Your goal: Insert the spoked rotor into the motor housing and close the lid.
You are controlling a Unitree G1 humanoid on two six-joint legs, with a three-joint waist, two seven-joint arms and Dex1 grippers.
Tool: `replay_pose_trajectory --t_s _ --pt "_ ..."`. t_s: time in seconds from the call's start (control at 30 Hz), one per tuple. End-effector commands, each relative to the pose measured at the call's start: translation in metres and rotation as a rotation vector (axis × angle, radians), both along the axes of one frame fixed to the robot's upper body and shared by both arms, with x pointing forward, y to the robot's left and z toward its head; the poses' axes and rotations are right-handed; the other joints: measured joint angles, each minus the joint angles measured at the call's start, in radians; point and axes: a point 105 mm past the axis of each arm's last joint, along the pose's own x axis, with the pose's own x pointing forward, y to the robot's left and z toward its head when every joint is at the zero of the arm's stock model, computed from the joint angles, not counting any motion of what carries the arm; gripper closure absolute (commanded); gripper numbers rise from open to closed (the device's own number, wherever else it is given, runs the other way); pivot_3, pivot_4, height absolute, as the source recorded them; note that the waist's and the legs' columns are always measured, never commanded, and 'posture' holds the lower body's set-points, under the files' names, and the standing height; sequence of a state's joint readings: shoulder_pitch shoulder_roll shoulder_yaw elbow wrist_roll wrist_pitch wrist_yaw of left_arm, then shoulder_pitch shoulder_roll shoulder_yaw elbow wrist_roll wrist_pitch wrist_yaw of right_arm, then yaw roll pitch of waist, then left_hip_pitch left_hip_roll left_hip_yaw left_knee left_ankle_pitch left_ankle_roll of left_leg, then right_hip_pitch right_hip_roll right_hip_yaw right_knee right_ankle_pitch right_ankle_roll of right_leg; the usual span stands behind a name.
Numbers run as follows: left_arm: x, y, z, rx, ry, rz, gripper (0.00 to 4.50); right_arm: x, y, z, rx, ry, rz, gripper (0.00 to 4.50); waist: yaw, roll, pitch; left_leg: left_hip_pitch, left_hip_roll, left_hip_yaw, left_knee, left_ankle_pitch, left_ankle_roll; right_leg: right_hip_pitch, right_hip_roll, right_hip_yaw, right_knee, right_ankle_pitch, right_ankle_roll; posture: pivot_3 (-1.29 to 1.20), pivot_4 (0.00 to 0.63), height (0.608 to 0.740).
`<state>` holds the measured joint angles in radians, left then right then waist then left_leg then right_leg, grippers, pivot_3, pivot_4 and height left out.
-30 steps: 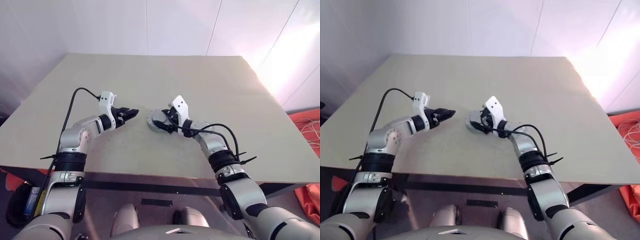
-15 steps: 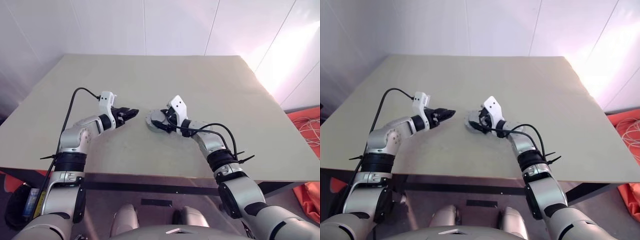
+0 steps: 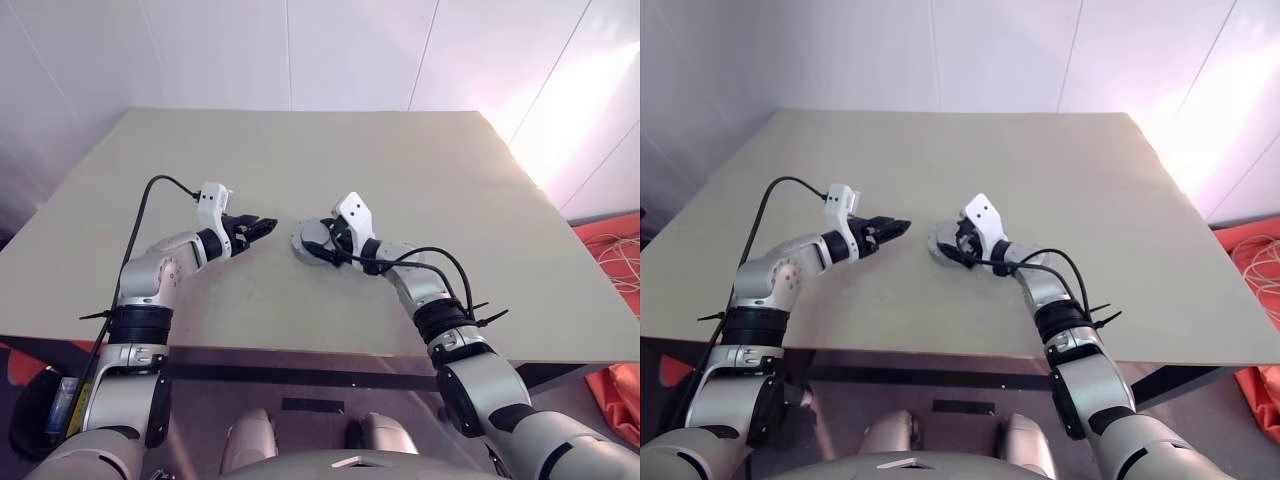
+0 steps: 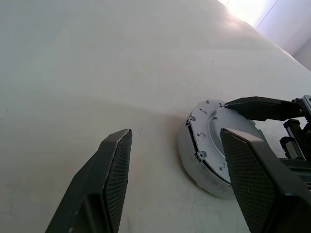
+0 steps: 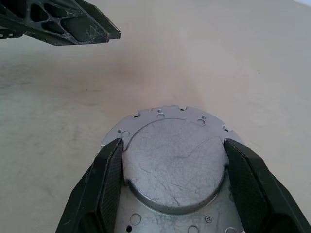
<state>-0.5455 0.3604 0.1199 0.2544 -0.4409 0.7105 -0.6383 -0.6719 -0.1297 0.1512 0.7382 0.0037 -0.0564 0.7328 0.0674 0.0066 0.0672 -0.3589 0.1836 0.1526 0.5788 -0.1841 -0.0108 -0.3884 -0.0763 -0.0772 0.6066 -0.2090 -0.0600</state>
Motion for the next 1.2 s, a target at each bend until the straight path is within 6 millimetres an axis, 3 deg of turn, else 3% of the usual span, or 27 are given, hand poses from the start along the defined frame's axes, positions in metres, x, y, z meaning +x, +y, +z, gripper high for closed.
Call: replay_pose_trajectory --t_s 0.03,0.23,0.47,0.57,0.8,0.83,0.93,1.2 --pt "0.001 0.001 0.017 -0.002 -0.059 -0.003 1.44 -0.006 0.006 -0.018 -0.054 0.051 0.017 1.32 -0.001 0.000 0.000 0.000 0.000 0.000 0.000 0.000 0.000 0.000 0.000 0.000 0.000 0.000 0.000 0.00 0.000 0.740" --pt "0.001 -0.001 0.016 -0.011 -0.053 -0.005 1.44 -0.008 0.005 -0.023 -0.078 0.063 0.025 1.32 -0.001 0.000 0.000 0.005 0.001 0.001 -0.001 0.000 0.000 0.004 0.001 0.001 0.000 -0.004 0.006 0.00 0.000 0.740" --pt "0.001 -0.023 0.002 -0.122 0.036 -0.018 1.44 -0.009 0.003 -0.027 -0.097 0.074 0.026 1.32 -0.001 0.000 0.000 0.007 0.001 0.002 -0.002 0.000 0.000 0.005 0.001 0.001 -0.001 -0.004 0.006 0.00 0.000 0.740" --pt "0.005 -0.034 -0.001 -0.213 0.084 -0.014 2.00 -0.009 0.003 -0.027 -0.098 0.075 0.027 1.32 -0.001 0.000 0.000 0.008 0.001 0.002 -0.002 0.000 0.000 0.005 0.001 0.001 -0.001 -0.004 0.006 0.00 0.000 0.740" --pt "0.012 -0.053 0.009 -0.308 0.094 -0.054 4.31 -0.009 0.001 -0.027 -0.100 0.075 0.022 1.32 0.000 0.000 0.000 0.008 0.001 0.003 -0.003 0.000 0.000 0.005 0.001 0.002 -0.001 -0.004 0.006 0.00 0.000 0.740" --pt "0.012 -0.054 0.010 -0.315 0.095 -0.058 4.45 -0.009 0.000 -0.027 -0.100 0.075 0.021 1.32 -0.001 0.000 0.000 0.008 0.001 0.003 -0.003 0.000 0.000 0.005 0.001 0.002 -0.002 -0.004 0.006 0.00 0.000 0.740" --pt "0.014 -0.060 0.009 -0.341 0.120 -0.071 4.45 -0.009 0.000 -0.027 -0.099 0.074 0.018 1.32 0.000 0.000 0.000 0.008 0.001 0.003 -0.003 0.000 0.000 0.005 0.001 0.001 -0.002 -0.004 0.006 0.00 0.000 0.740" --pt "0.010 -0.069 -0.014 -0.326 0.315 -0.092 4.45 -0.008 -0.002 -0.025 -0.095 0.065 0.009 1.32 0.001 0.000 0.000 0.008 0.001 0.003 -0.004 0.000 0.000 0.005 0.001 0.002 -0.003 -0.004 0.006 0.00 0.000 0.740"
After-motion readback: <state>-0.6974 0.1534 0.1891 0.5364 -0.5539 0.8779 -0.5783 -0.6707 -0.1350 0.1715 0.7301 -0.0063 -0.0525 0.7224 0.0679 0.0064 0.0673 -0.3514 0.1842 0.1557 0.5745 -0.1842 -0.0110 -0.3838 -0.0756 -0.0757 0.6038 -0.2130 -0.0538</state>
